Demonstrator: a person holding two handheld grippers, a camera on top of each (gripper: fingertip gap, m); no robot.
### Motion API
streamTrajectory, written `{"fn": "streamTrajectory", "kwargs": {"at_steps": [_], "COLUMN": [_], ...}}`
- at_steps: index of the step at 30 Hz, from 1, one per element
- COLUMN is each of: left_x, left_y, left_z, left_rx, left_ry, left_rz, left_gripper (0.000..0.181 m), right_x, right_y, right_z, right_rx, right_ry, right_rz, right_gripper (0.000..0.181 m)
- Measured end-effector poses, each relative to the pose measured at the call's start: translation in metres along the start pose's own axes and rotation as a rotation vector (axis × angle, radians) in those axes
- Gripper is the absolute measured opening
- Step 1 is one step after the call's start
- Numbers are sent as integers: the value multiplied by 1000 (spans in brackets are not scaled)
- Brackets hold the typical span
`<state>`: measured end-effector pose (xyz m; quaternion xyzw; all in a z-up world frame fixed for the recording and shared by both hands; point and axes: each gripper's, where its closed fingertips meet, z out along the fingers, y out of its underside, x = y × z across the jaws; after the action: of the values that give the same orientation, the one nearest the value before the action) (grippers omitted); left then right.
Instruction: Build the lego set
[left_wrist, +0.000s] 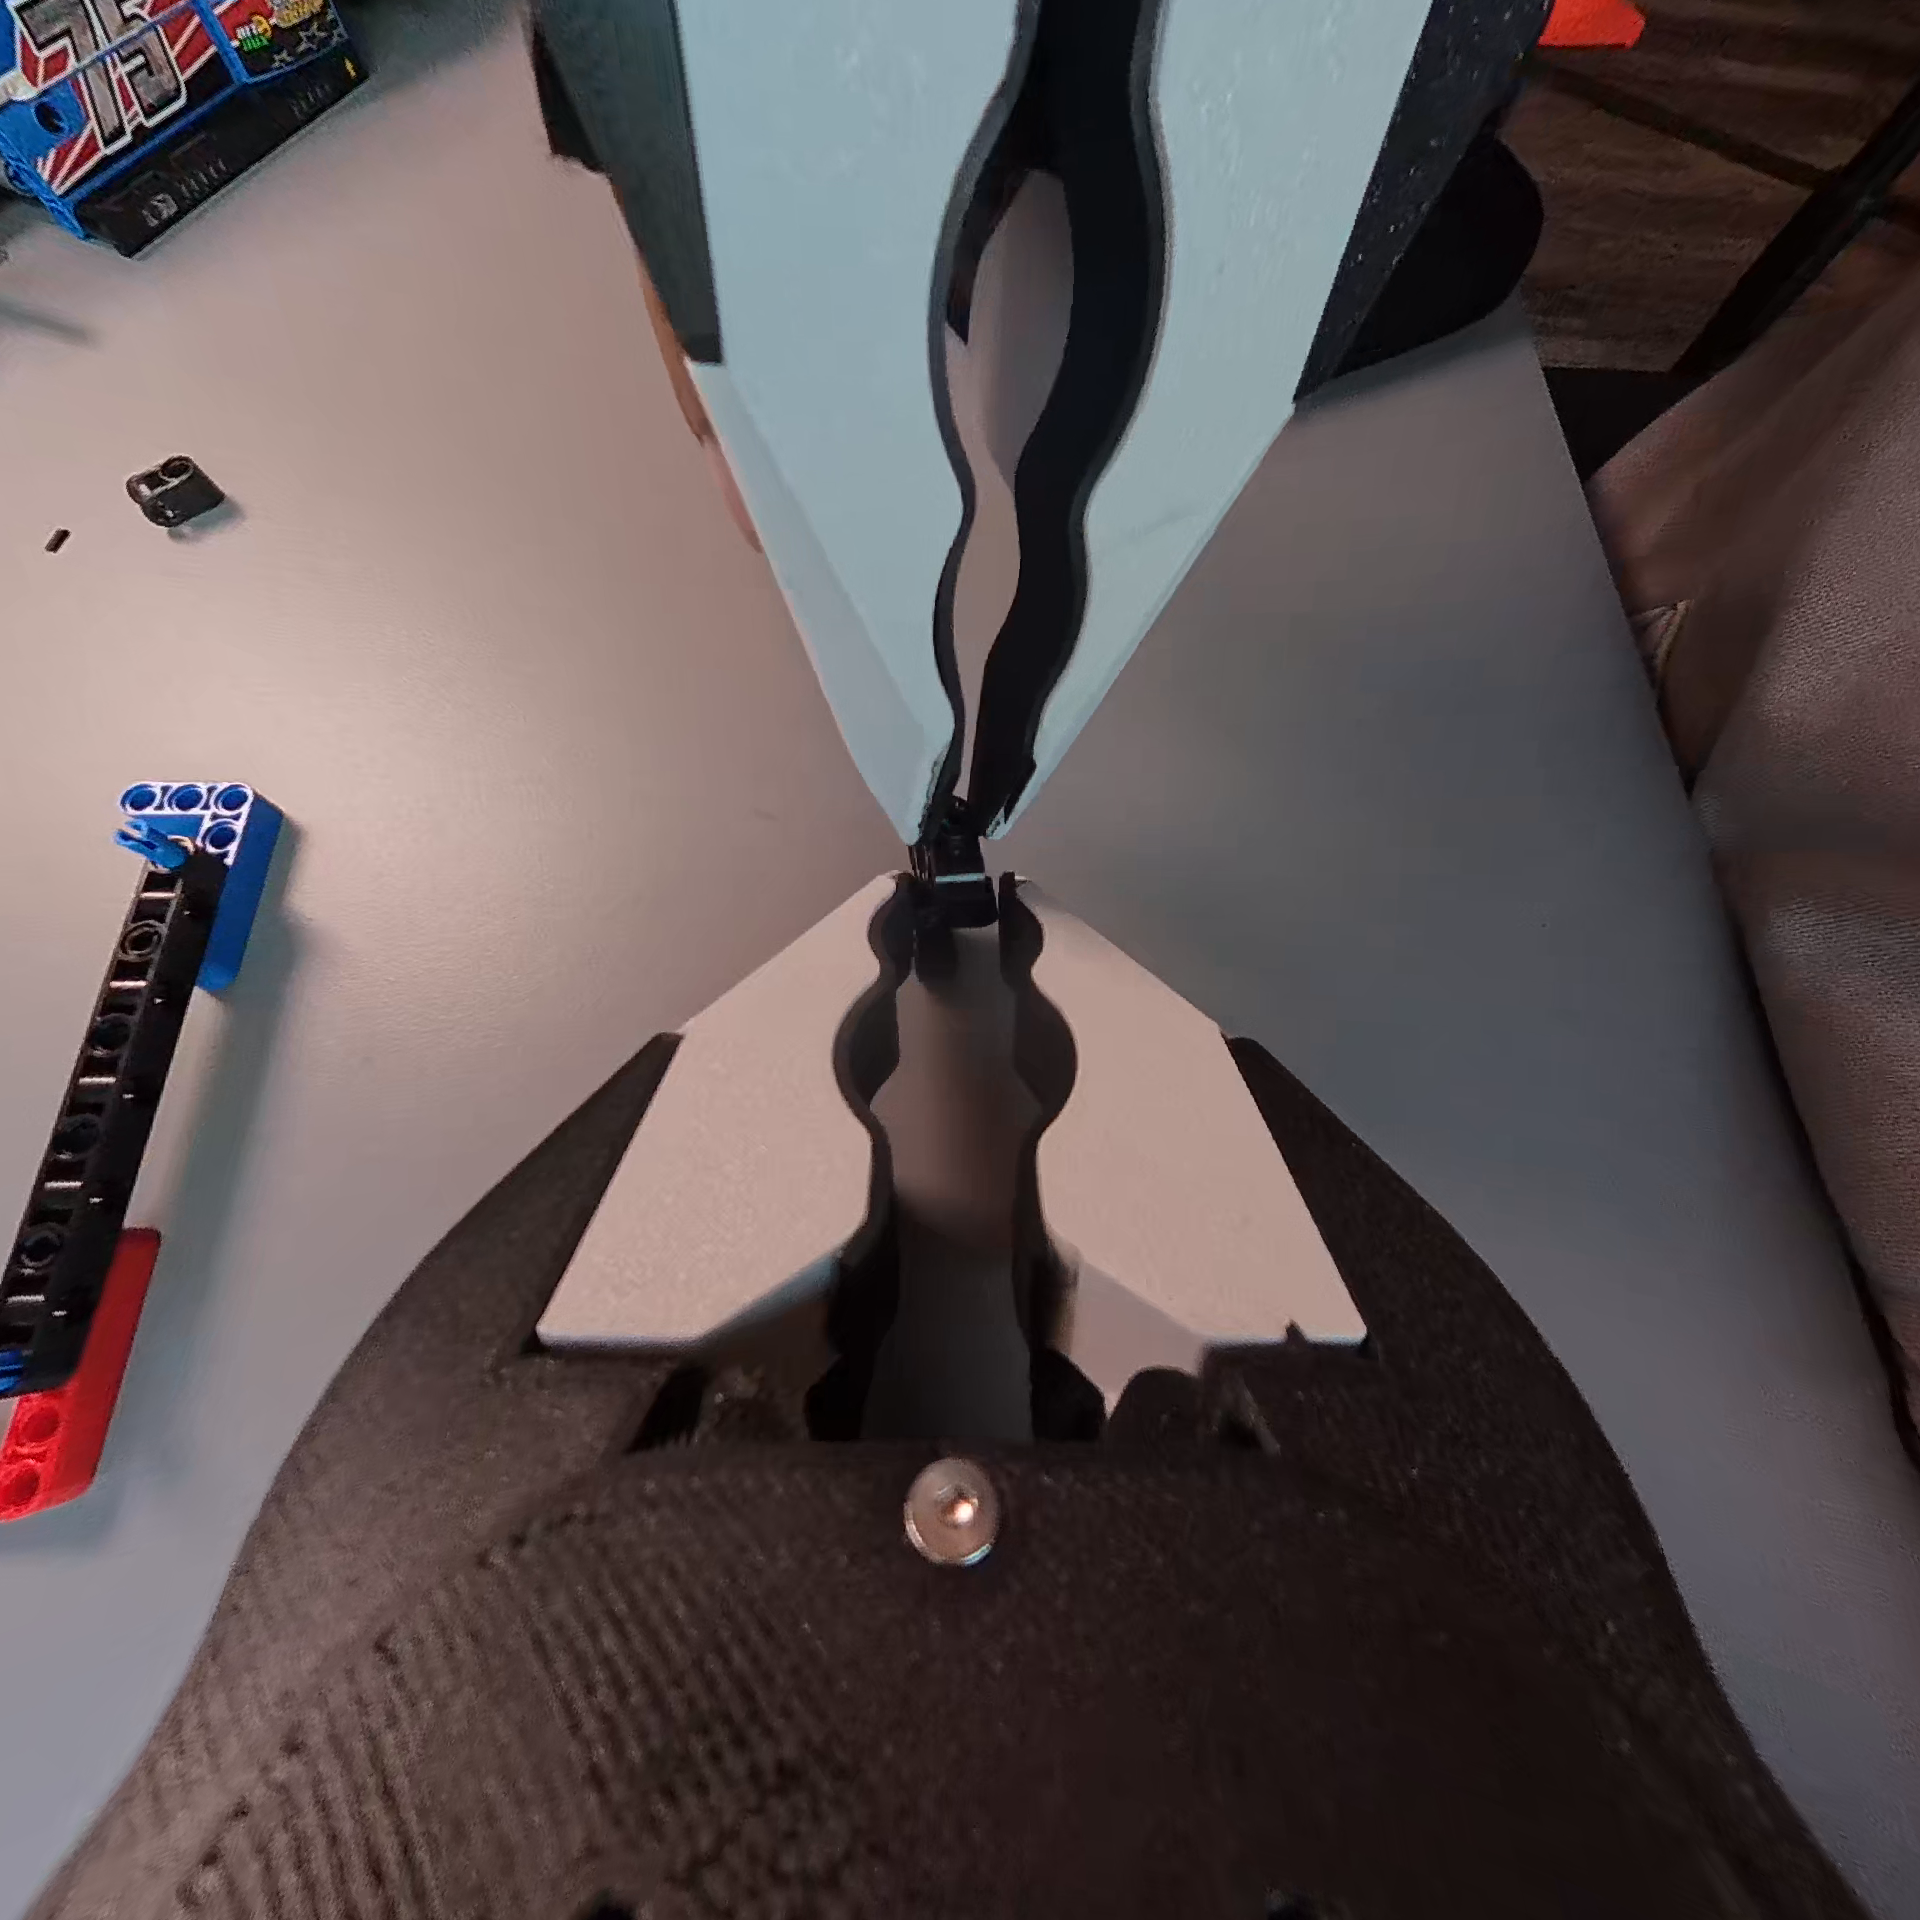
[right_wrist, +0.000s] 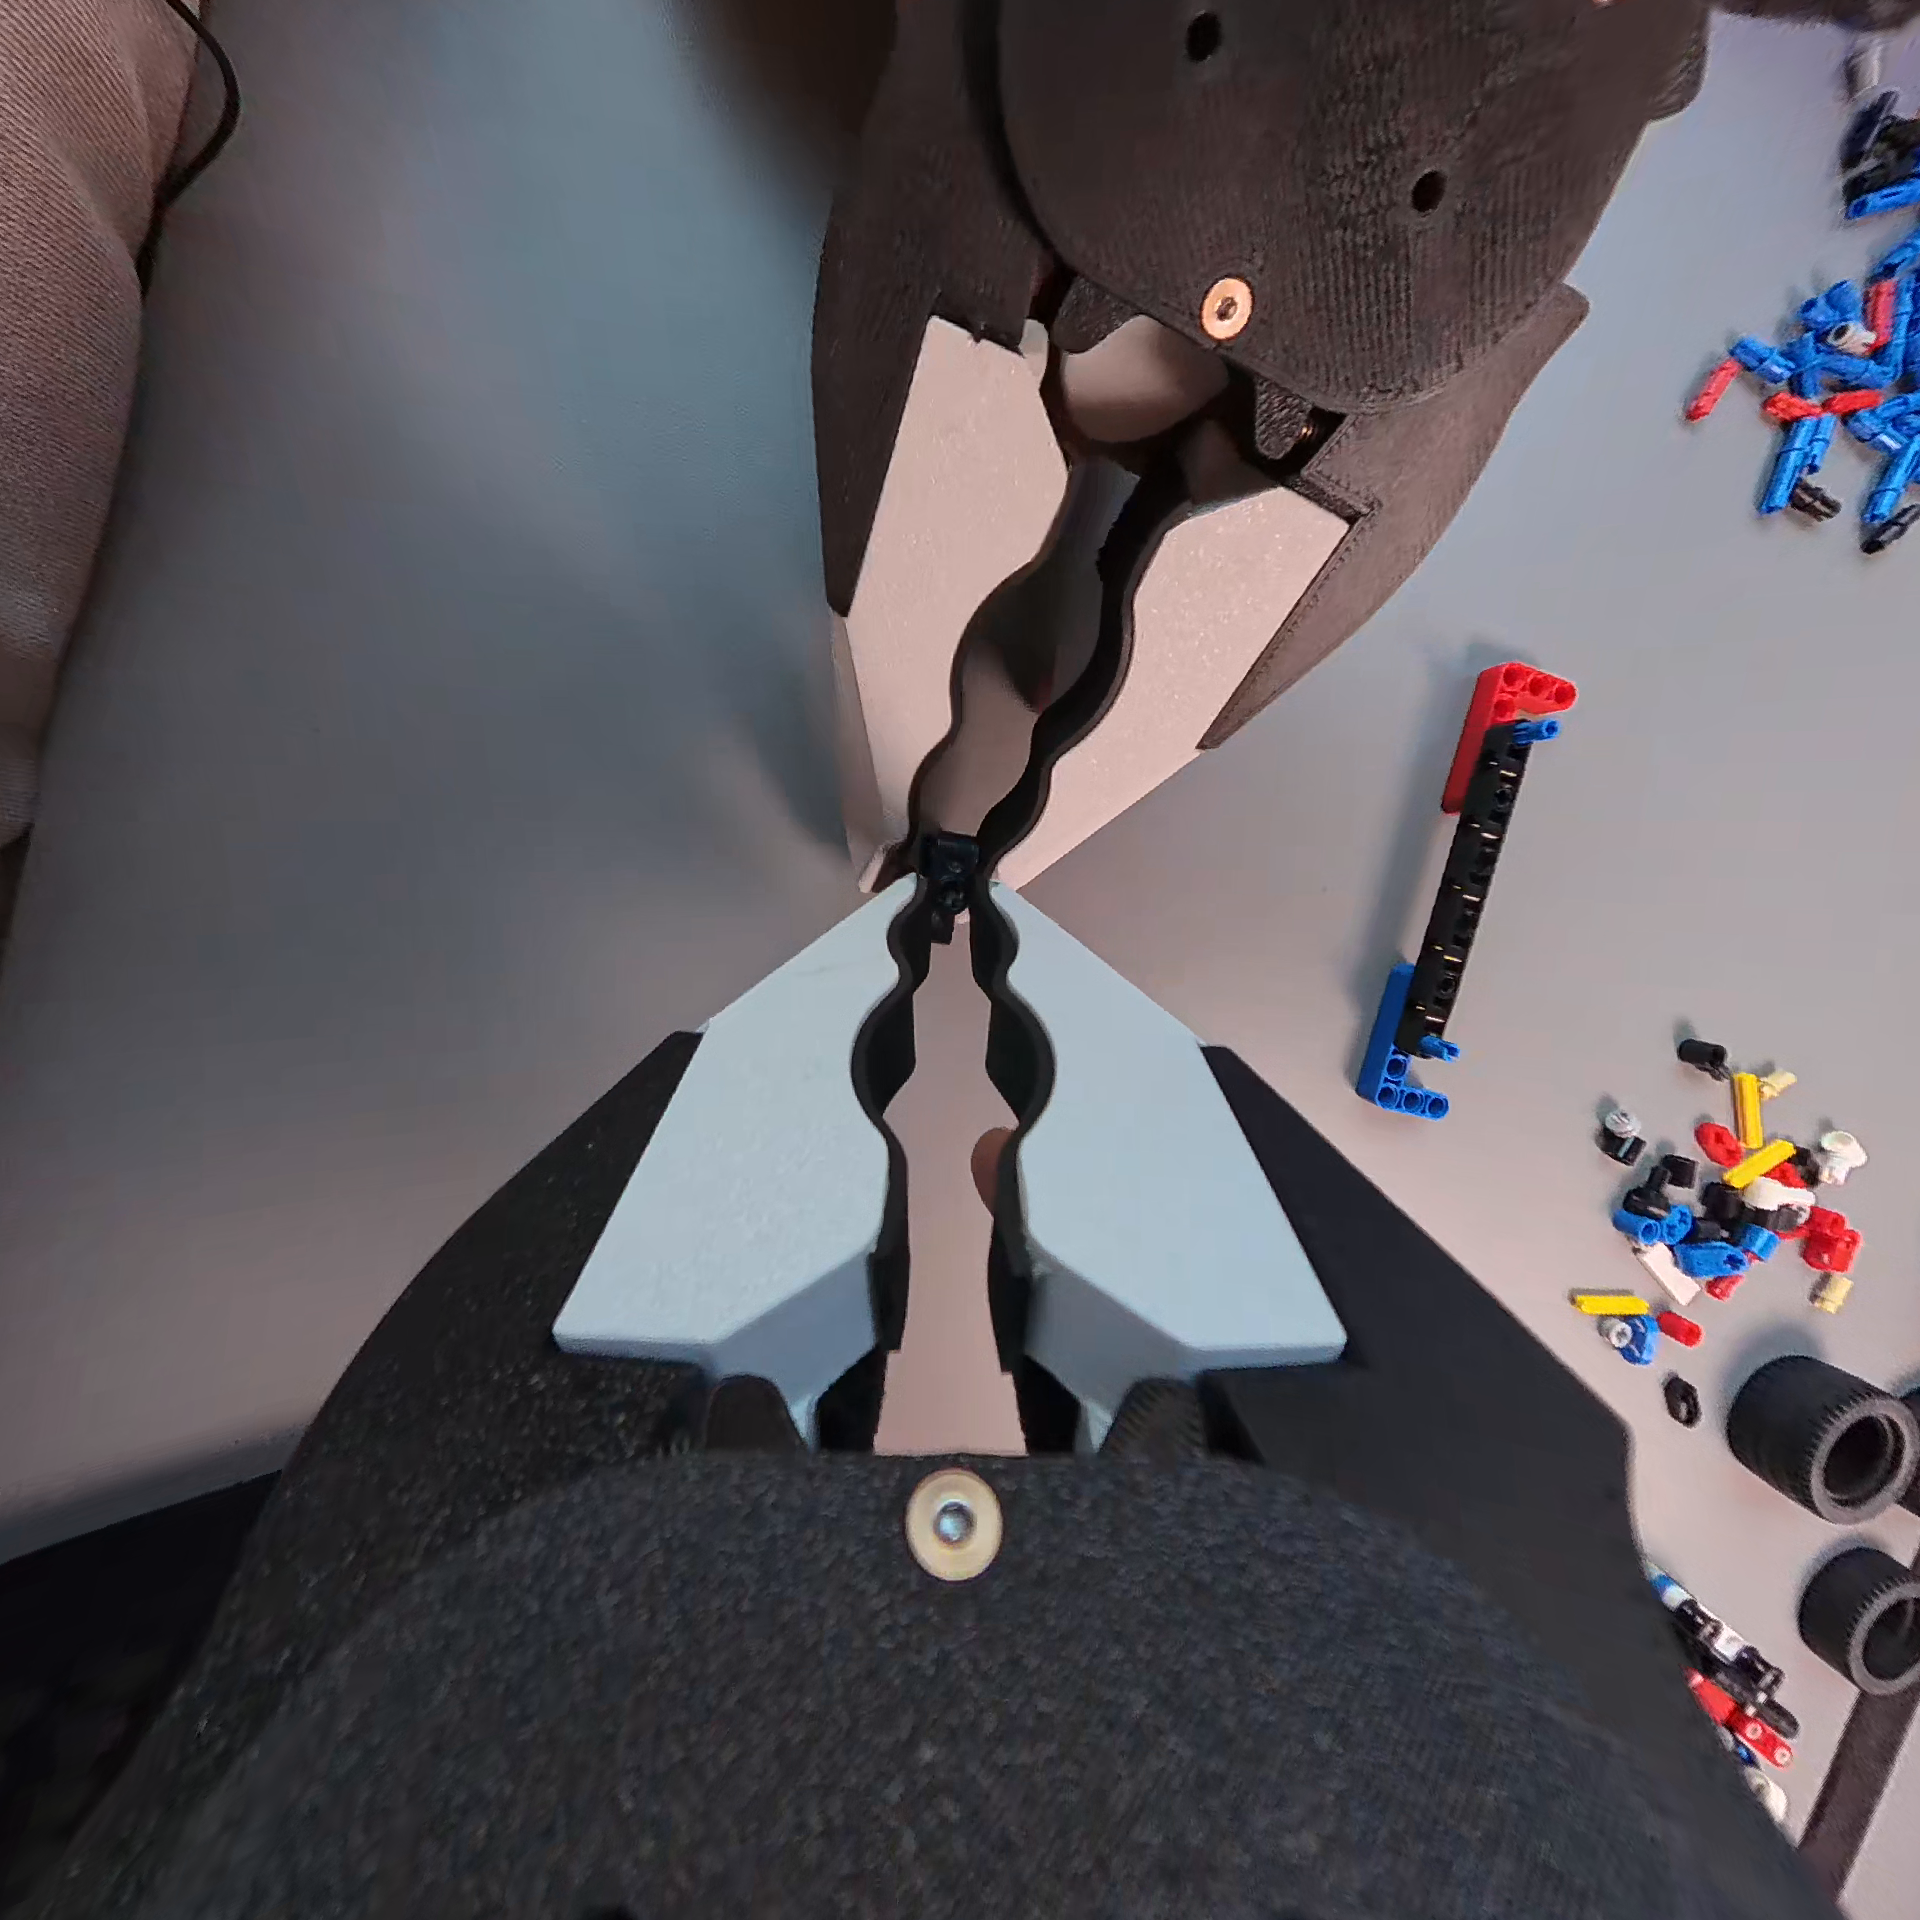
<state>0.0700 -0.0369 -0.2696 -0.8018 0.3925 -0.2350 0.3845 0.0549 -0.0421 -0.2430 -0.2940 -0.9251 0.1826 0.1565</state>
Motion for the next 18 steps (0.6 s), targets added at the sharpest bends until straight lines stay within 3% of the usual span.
{"fn": "streamTrajectory", "kwargs": {"at_steps": [1, 18], "left_x": [-1, -2], "left_y": [0, 0], "left_z": [0, 0], "left_rx": [0, 2], "left_ry": [-6, -11], "left_rz": [1, 0], "left_gripper": [16, 14], "right_x": [1, 2], "right_y": [1, 3], "right_z": [0, 1], "right_rx": [-5, -47], "right_ry": [-11, -83], "right_rz": [4, 26], "right_gripper": [5, 5]}}
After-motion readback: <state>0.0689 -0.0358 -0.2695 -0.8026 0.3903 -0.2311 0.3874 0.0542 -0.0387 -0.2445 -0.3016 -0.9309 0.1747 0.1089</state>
